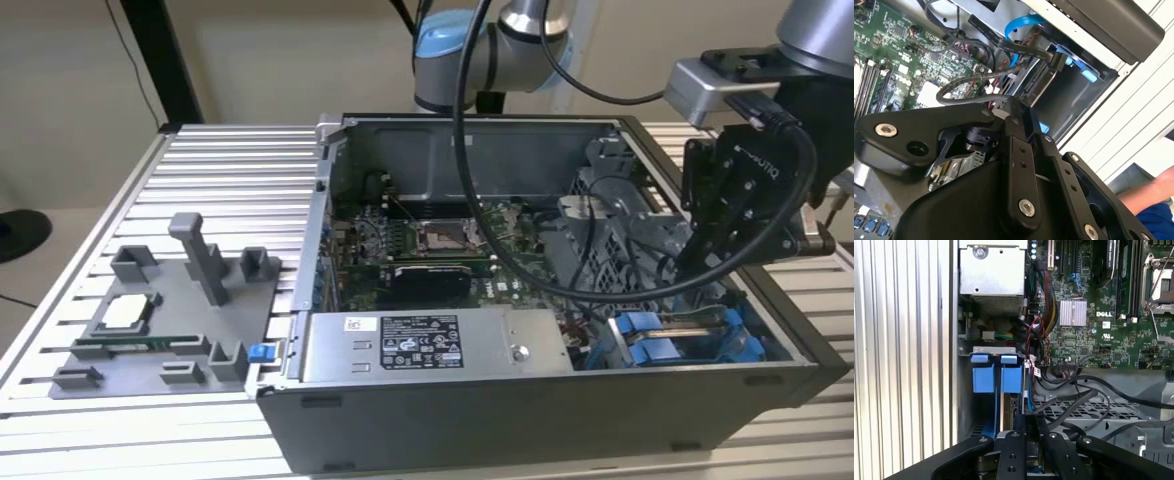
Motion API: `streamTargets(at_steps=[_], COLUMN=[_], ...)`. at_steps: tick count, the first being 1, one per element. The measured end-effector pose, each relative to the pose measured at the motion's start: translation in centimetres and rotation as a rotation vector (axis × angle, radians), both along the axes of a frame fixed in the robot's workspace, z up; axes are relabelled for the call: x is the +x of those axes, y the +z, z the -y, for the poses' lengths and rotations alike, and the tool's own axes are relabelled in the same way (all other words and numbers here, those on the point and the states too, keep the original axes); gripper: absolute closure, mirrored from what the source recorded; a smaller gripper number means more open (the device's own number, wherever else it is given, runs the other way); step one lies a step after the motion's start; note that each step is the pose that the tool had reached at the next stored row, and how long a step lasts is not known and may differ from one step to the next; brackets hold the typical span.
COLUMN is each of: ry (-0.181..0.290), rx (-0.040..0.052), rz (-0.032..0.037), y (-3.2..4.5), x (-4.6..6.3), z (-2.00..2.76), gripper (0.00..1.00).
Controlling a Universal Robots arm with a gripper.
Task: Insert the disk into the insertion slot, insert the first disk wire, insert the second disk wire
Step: 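Insert the first disk wire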
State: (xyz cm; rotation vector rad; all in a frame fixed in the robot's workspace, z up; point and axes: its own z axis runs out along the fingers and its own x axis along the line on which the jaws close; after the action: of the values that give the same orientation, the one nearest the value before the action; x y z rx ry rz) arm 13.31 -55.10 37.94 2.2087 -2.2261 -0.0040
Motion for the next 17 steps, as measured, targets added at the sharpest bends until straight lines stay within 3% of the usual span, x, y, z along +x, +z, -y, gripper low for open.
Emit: streamTargets(at_steps=[12, 17], ry=[0.0, 0.0], rx=[0.0002, -0.0002], rz=[-0.0006, -0.0124], y=[-0.04, -0.1], x=[0.01, 0.27], z=[0.05, 0.41], gripper=[1.0, 1.0])
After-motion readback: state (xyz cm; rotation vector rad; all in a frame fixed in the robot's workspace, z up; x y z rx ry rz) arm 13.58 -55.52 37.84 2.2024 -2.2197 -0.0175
